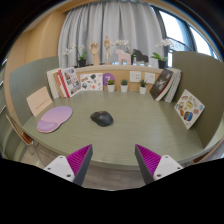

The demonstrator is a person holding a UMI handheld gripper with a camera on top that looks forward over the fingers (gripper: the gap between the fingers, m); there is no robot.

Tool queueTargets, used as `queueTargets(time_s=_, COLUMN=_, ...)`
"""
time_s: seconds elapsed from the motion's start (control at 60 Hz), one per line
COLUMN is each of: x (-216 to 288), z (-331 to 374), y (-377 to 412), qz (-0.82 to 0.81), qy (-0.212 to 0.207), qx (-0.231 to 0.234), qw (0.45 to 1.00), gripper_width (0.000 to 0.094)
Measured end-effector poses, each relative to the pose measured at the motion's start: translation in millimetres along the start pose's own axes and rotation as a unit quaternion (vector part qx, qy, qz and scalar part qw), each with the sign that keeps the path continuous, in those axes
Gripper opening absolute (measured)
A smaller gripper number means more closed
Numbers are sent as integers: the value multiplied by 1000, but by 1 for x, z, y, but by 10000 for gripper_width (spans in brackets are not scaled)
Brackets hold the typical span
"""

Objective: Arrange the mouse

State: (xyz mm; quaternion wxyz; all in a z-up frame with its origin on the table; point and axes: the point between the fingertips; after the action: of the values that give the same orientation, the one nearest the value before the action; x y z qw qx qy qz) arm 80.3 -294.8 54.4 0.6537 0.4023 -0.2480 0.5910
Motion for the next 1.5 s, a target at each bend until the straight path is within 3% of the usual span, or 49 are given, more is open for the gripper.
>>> queueTargets(time_s=0.4, x=30, z=-163, y=39, qz=-5, qy=14, qx=-55, qw=998, gripper_width=859)
queueTargets(time_s=0.733, x=63, z=-222, y=33, qz=-14, qy=20, qx=-76, qw=997, gripper_width=835)
queueTargets(time_s=1.05, x=75, z=-245, y=34, qz=-25, qy=29, qx=-66, qw=997, gripper_width=524)
queueTargets(time_s=1.217, x=76, z=-246, y=35, qz=-13, qy=24, qx=-56, qw=998, gripper_width=438)
queueTargets(time_s=1.333, x=74, z=-247, y=34, qz=-17, qy=60, qx=-62, qw=996, gripper_width=355)
queueTargets(time_s=1.5, x=77, z=-248, y=35, qz=-12, qy=86, qx=-81, qw=993, gripper_width=355)
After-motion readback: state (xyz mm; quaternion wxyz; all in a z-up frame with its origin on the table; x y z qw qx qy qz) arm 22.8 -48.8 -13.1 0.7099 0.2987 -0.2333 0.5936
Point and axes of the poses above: the point between the fingertips, and its own axes, seen from behind it with the camera up: y to the left, x up, z backward, against the way the camera looks, and after that the axes turned 14 degrees about -z, right-handed
